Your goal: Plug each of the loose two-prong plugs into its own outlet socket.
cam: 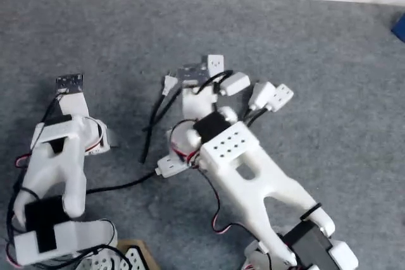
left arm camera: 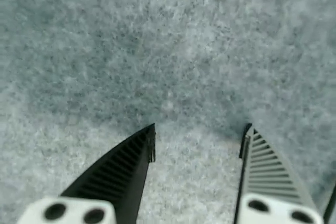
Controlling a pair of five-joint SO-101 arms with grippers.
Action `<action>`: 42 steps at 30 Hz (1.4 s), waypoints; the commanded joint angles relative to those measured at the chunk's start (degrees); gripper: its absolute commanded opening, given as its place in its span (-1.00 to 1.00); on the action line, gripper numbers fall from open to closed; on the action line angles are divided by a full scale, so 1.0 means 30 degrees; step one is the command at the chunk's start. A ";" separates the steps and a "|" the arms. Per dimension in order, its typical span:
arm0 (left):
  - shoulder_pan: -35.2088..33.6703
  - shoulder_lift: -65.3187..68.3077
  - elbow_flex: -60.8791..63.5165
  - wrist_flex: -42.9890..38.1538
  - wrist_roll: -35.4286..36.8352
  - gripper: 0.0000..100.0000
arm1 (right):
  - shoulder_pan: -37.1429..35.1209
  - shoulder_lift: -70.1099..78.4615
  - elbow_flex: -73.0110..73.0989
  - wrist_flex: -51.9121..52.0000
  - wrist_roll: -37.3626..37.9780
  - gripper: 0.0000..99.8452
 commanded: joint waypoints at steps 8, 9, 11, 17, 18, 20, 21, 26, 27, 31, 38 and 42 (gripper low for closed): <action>-0.0103 0.0806 -0.1187 -0.0205 0.0176 -0.46 | -0.1216 -0.0190 -0.0542 -0.0777 -0.0234 -0.99; -0.0103 0.0806 -0.1187 -0.0205 0.0176 -0.46 | -0.1216 -0.0161 -0.0542 -0.0806 -0.0234 -0.99; -0.0103 0.0806 -0.1187 -0.0205 0.0176 -0.46 | -0.1187 -0.0132 -0.0454 -0.1363 -0.0234 -0.99; -0.0103 0.0396 -0.1070 -0.0205 0.0176 -0.46 | -0.0542 -0.0103 0.0425 -0.2564 -0.0234 -0.99; -0.0103 0.0396 -0.1070 -0.0205 0.0176 -0.46 | -0.0425 -0.0103 0.0571 -0.2740 -0.0205 -0.99; -0.0103 0.0308 -0.0894 -0.0205 0.0147 -0.46 | -0.0220 -0.0103 0.0630 -0.2945 -0.0205 -0.99; -0.0103 0.0308 -0.0864 -0.0205 0.0147 -0.46 | -0.0190 -0.0103 0.0630 -0.2945 -0.0205 -0.99; -0.0103 0.0308 -0.0864 -0.0205 0.0147 -0.46 | -0.0161 -0.0103 0.0630 -0.2916 -0.0147 -0.99; -0.0103 0.0308 -0.0864 -0.0205 0.0147 -0.46 | -0.0161 -0.0103 0.0659 -0.2916 -0.0147 -0.99; -0.0103 0.0308 -0.0864 -0.0205 0.0147 -0.46 | -0.0161 -0.0103 0.0689 -0.2828 -0.0147 -0.99; -0.0161 0.0308 -0.0894 -0.0205 0.0147 -0.46 | -0.0161 -0.0103 0.1773 -0.3473 -0.0117 -0.99; -0.0161 0.0308 -0.0894 -0.0205 0.0147 -0.46 | -0.0190 -0.0103 0.1802 -0.3473 -0.0117 -0.99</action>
